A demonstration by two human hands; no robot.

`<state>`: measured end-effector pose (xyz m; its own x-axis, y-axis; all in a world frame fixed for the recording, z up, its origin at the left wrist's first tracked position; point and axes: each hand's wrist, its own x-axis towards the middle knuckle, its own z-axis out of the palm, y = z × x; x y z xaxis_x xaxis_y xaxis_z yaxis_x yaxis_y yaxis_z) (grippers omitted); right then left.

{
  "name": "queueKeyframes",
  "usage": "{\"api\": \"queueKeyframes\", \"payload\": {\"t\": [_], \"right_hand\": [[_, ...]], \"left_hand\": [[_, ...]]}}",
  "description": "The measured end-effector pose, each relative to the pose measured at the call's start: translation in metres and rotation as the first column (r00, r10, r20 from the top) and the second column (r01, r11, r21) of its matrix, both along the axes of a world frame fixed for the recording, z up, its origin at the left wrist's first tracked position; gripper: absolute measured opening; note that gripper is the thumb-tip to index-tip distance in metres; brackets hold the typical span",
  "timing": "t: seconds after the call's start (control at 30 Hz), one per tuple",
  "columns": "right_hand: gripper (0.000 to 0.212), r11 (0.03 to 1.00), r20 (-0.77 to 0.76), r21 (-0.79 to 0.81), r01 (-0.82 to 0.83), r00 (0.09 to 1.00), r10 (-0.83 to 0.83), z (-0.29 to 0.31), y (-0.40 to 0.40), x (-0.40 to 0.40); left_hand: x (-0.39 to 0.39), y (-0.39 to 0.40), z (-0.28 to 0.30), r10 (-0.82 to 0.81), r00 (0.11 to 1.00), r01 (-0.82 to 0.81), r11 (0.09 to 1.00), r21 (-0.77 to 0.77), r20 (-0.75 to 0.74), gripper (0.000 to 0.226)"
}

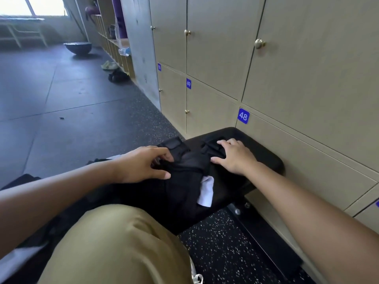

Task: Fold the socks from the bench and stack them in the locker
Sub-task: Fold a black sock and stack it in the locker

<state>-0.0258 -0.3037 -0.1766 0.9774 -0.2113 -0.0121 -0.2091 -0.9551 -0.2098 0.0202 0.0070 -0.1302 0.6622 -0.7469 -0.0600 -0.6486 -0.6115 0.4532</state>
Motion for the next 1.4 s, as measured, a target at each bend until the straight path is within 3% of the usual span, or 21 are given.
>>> {"api": "queueKeyframes", "payload": {"t": [0.1,0.17,0.37,0.67,0.8,0.9,1.0,1.17,1.4], "right_hand": [[0.037,0.987,0.049,-0.158,-0.041,0.998,0.049,0.0,0.0,-0.003],[0.029,0.983,0.072,-0.177,-0.048,0.995,0.061,-0.002,-0.004,-0.007],[0.029,0.992,0.12,-0.122,-0.027,0.992,0.042,0.0,-0.019,-0.032],[0.037,0.994,0.18,-0.101,-0.038,0.982,0.056,0.027,-0.028,-0.084],[0.037,0.998,0.196,-0.052,-0.018,0.98,0.028,0.037,-0.032,-0.102],[0.038,0.999,0.202,-0.033,-0.014,0.979,0.02,0.042,-0.035,-0.109],[0.039,0.999,0.223,-0.033,-0.019,0.974,0.026,0.051,-0.038,-0.116],[0.039,0.999,0.278,-0.025,-0.046,0.959,0.051,0.077,-0.04,-0.134],[0.04,0.99,0.37,-0.116,-0.086,0.921,0.123,0.126,-0.048,-0.177]], "left_hand": [[0.0,-0.001,-0.002,0.011,1.0,-0.011,1.0,-0.007,0.003,0.029],[-0.002,-0.002,0.003,0.029,0.999,-0.029,1.0,-0.007,-0.014,0.023],[0.025,-0.019,0.023,0.18,0.982,-0.181,0.984,-0.003,0.059,0.035],[0.088,-0.057,-0.008,0.353,0.933,-0.358,0.91,0.208,0.061,0.052],[0.092,-0.066,-0.015,0.402,0.916,-0.397,0.906,0.143,-0.006,0.047],[0.094,-0.068,-0.014,0.414,0.907,-0.41,0.909,0.073,-0.071,0.023],[0.095,-0.065,0.001,0.433,0.887,-0.449,0.89,-0.076,-0.162,0.014],[0.082,-0.064,0.047,0.407,0.889,-0.449,0.865,-0.225,-0.208,0.012],[0.003,-0.109,0.085,0.23,0.911,-0.351,0.867,-0.353,-0.342,0.021]]}}
